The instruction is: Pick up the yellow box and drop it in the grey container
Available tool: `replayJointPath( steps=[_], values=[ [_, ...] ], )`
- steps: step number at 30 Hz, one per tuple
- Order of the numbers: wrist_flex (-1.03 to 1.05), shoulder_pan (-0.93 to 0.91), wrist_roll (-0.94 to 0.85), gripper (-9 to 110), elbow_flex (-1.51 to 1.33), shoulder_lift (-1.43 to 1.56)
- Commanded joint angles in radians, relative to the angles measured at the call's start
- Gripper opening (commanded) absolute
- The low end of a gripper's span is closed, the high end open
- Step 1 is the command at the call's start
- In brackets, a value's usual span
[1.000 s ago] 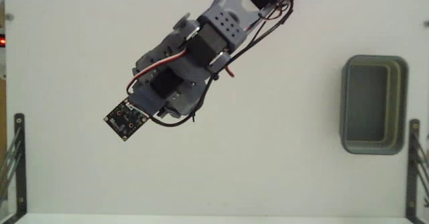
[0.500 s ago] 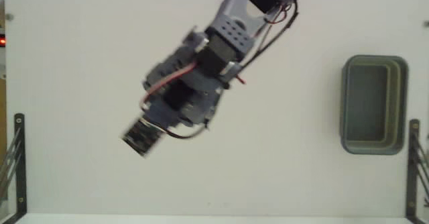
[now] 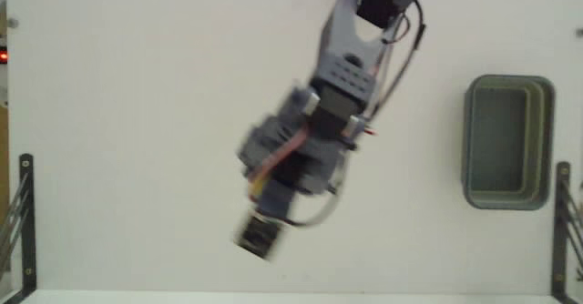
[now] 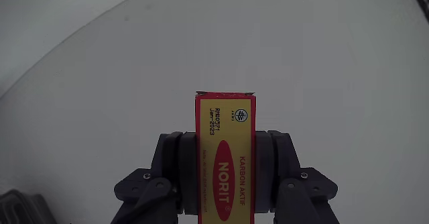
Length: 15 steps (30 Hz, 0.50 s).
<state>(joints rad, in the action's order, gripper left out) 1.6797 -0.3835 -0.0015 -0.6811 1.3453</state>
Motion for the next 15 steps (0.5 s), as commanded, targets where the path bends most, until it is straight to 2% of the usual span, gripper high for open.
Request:
replayJointPath(
  steps=[1,15],
  values=[
    [-0.036,0.071,0.002,37,-0.022,0.112],
    [-0.109,0.396,0.002,37,-0.173,0.168]
  ],
)
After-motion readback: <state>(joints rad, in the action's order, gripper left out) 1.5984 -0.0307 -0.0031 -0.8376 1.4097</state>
